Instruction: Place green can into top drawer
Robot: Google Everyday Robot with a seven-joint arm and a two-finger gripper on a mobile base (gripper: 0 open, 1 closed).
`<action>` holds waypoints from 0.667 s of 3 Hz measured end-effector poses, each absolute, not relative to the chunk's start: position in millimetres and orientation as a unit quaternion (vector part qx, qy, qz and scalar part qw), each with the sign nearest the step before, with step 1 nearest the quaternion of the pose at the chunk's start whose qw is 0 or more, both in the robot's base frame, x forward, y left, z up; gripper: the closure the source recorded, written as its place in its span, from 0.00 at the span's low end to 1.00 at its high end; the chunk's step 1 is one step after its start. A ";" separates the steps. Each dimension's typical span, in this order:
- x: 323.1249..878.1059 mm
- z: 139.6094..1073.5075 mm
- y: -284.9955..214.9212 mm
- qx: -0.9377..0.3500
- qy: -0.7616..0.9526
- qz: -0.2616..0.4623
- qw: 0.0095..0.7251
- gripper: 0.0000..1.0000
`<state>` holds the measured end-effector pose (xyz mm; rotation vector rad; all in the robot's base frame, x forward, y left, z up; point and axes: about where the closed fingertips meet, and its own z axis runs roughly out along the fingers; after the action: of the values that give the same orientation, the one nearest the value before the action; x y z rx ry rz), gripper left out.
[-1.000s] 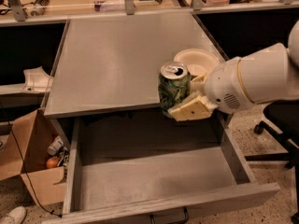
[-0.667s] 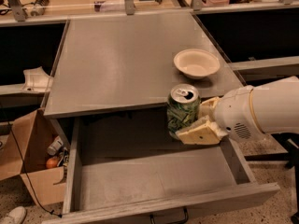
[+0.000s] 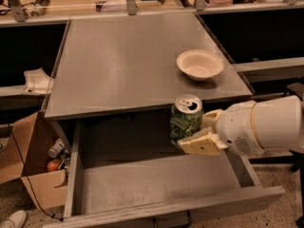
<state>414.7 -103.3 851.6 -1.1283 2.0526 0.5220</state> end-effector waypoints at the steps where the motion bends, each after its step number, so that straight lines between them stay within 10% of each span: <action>1: 420.3 814.1 -114.3 -0.412 0.807 0.213 0.366 1.00; 2: 419.0 809.8 -112.8 -0.409 0.809 0.215 0.363 1.00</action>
Offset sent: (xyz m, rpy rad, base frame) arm 0.0104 -0.0166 -0.0620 0.0496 0.0527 -0.0673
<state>419.0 -112.8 809.8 -1.0529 2.0833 0.5522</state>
